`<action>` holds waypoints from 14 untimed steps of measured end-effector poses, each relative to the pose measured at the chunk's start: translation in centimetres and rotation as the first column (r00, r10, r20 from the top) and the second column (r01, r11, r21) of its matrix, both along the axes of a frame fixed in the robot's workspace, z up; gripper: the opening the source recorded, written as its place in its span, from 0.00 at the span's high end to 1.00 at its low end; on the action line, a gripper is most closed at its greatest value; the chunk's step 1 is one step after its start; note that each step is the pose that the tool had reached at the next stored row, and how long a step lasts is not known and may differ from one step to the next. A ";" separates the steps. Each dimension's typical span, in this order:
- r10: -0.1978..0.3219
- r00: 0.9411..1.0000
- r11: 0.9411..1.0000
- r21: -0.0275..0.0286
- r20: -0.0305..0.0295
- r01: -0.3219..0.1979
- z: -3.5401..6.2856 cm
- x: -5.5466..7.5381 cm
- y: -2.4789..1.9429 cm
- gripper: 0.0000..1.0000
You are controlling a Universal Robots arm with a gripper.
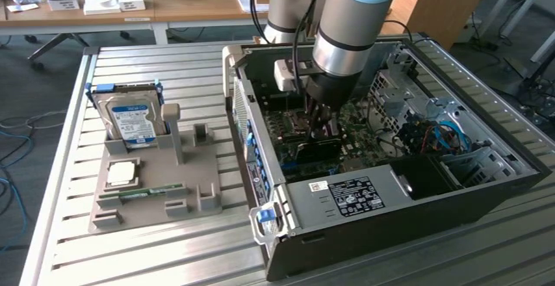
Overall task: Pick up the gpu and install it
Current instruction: 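Press down on the gpu until it lock into place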
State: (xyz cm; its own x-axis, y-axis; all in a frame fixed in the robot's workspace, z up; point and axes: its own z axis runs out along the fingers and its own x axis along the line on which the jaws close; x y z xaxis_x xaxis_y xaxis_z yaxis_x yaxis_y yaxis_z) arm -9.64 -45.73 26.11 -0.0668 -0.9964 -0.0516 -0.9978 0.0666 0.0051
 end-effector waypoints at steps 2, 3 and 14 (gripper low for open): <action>0.000 1.000 1.000 0.000 0.000 0.000 -0.01 0.0 0.01 0.89; 0.000 1.000 1.000 0.000 0.000 0.000 -0.02 0.0 0.00 0.89; 0.000 1.000 1.000 0.000 0.000 0.000 -0.09 0.0 0.01 0.89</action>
